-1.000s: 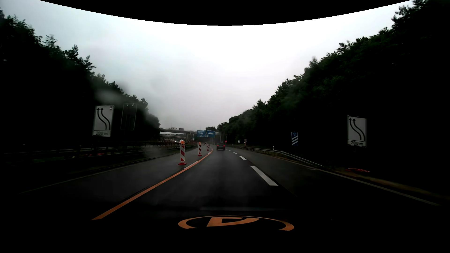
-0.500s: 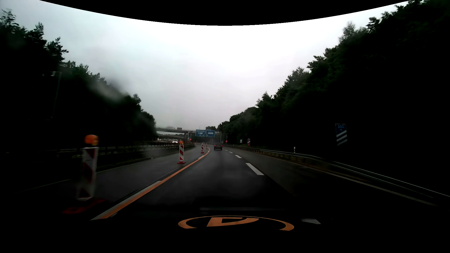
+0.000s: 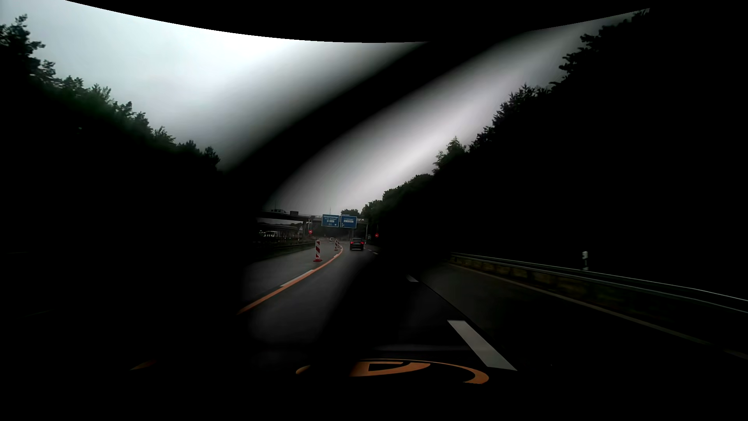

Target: Follow the waypoints while adhering to traffic rules and regulations

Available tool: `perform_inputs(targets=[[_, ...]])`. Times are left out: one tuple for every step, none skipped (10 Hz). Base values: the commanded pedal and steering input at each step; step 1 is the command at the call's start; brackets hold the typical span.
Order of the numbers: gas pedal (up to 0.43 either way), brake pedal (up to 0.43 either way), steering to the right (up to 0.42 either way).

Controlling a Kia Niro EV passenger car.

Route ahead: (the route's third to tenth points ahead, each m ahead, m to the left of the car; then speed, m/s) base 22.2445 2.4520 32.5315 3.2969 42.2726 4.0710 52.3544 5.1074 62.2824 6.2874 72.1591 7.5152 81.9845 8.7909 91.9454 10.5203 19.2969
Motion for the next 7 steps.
perform_inputs(targets=[[0.098, 0.000, -0.001], [0.098, 0.000, -0.001], [0.098, 0.000, -0.001], [0.098, 0.000, -0.001], [0.098, 0.000, -0.002], [0.098, 0.000, -0.002], [0.087, 0.000, -0.003]])
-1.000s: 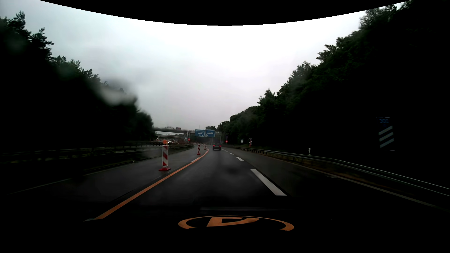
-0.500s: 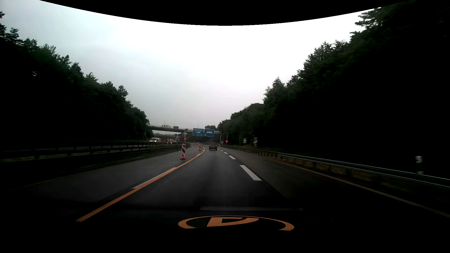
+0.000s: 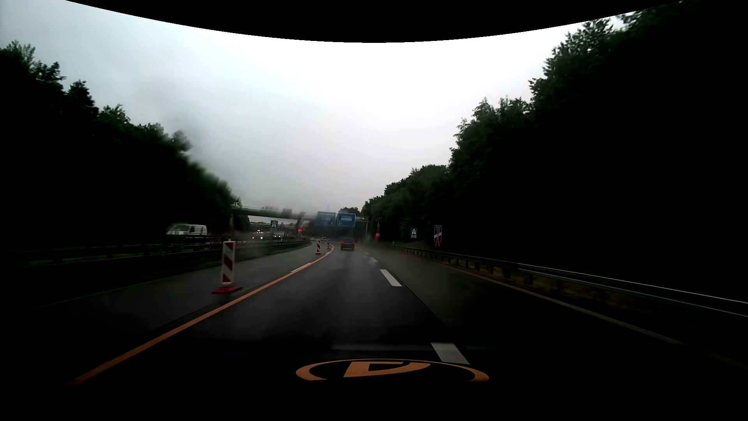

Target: Follow the waypoints while adhering to traffic rules and regulations

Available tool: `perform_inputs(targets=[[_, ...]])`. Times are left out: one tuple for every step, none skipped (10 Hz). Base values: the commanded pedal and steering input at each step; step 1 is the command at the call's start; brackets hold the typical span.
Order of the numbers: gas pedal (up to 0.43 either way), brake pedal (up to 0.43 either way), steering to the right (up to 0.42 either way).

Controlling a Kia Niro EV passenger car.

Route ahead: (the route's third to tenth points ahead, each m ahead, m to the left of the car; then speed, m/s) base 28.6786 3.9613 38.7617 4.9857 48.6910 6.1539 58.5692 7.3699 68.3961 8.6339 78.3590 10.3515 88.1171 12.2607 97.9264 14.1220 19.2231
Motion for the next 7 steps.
perform_inputs(targets=[[0.087, 0.000, -0.003], [0.087, 0.000, -0.004], [0.079, 0.000, -0.004], [0.079, 0.000, -0.005], [0.067, 0.000, -0.006], [0.059, 0.000, -0.007], [0.059, 0.000, -0.009]])
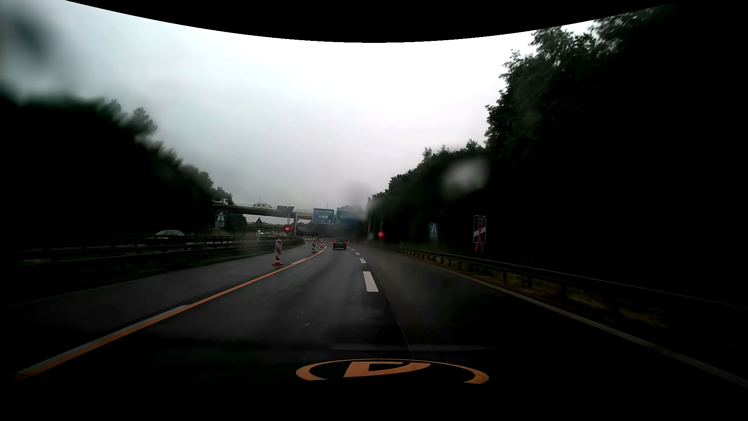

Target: Follow the waypoints while adhering to traffic rules and regulations

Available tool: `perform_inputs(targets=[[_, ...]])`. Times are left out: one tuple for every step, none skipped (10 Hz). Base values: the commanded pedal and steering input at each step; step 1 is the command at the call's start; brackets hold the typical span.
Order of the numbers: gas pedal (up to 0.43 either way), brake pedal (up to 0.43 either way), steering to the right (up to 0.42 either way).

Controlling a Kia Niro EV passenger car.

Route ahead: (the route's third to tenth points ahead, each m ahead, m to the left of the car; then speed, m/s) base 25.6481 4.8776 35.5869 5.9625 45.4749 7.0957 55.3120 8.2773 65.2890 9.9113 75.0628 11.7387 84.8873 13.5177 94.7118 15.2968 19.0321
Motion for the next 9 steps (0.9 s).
perform_inputs(targets=[[0.047, 0.000, -0.011], [0.047, 0.000, -0.011], [0.047, 0.000, -0.011], [0.047, 0.000, -0.011], [0.047, 0.000, -0.011], [0.047, 0.000, -0.011], [0.047, 0.000, -0.011], [0.039, 0.000, -0.011], [0.039, 0.000, -0.011]])
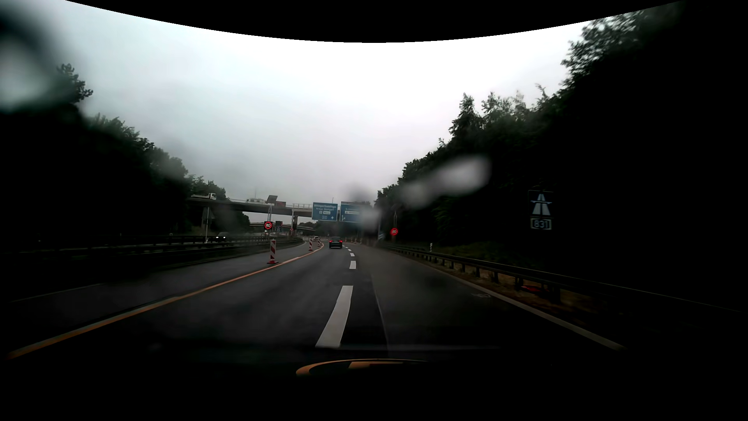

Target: Follow the waypoints while adhering to traffic rules and regulations

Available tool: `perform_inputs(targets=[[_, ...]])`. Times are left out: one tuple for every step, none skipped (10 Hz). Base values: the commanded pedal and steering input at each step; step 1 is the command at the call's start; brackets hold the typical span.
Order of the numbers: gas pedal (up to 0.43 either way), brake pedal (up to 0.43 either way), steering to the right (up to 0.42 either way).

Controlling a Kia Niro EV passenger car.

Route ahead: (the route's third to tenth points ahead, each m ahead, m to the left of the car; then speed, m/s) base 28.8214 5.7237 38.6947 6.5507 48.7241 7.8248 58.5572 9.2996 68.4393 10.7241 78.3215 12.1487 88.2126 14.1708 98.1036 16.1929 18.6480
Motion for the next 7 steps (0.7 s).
perform_inputs(targets=[[0.039, 0.000, -0.012], [0.039, 0.000, -0.012], [0.039, 0.000, -0.012], [0.039, 0.000, -0.013], [0.039, 0.000, -0.015], [0.039, 0.000, -0.014], [0.039, 0.000, -0.014]])
